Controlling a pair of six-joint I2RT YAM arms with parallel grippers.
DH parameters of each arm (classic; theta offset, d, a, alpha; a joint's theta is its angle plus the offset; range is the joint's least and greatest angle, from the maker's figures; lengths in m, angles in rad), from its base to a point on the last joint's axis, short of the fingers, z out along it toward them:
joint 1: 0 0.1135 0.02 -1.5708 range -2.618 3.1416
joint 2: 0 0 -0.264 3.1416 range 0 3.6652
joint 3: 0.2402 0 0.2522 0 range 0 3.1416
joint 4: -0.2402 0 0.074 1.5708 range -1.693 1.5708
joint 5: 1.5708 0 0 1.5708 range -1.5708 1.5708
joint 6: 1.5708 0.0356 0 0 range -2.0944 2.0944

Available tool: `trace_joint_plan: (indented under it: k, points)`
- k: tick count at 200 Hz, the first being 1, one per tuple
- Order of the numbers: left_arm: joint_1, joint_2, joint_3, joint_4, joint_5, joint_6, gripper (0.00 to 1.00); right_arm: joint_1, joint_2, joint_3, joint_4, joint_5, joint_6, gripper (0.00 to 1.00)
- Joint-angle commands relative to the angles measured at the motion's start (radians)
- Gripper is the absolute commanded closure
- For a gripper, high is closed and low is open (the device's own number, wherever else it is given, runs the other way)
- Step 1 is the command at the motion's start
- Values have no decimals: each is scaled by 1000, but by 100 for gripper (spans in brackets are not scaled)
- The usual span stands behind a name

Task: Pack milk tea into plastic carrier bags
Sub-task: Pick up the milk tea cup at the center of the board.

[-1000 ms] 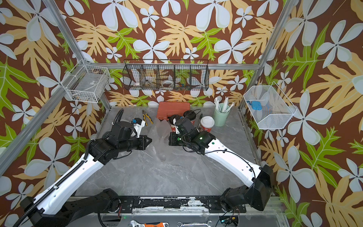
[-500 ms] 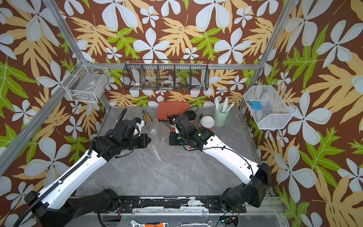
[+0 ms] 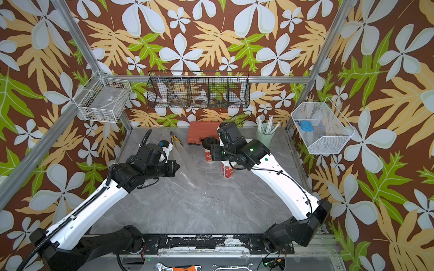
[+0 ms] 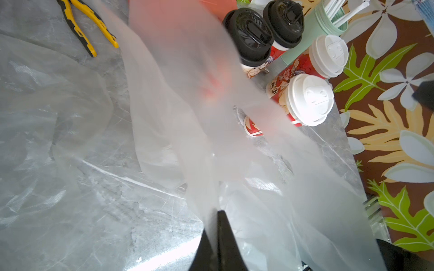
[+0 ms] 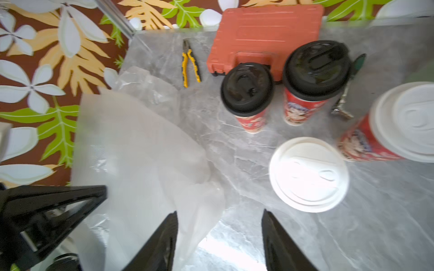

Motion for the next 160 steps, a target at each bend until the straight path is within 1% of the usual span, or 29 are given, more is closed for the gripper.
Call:
trace_joint_plan:
  k: [1, 28, 30, 33, 40, 66, 86, 106, 122, 160]
  points:
    - [3, -13, -10, 47, -5, 66, 100, -21, 19, 34, -122, 105, -64, 37]
    - [3, -23, -1, 82, 18, 98, 100, -36, 47, 44, -160, 147, -76, 34]
    - [3, -22, 1, 82, 20, 100, 100, -38, 49, 45, -163, 149, -76, 32]
    - [3, -21, 5, 84, 25, 102, 100, -39, 51, 47, -165, 153, -76, 26]
    - [3, -19, 12, 86, 33, 108, 100, -43, 58, 50, -174, 160, -77, 23]
    - [7, -13, 22, 91, 52, 123, 100, -60, 79, 60, -194, 177, -77, 21]
    - [28, -11, 22, 100, 85, 124, 100, -72, 91, 63, -200, 184, -72, 20]
    - [46, -17, 20, 117, 114, 125, 100, -83, 97, 54, -195, 180, -65, 15]
    - [53, -18, -1, 130, 127, 124, 100, -84, 103, 37, -179, 161, -65, 14]
    - [57, -36, -64, 179, 152, 107, 100, -96, 139, 25, -164, 139, -69, 13]
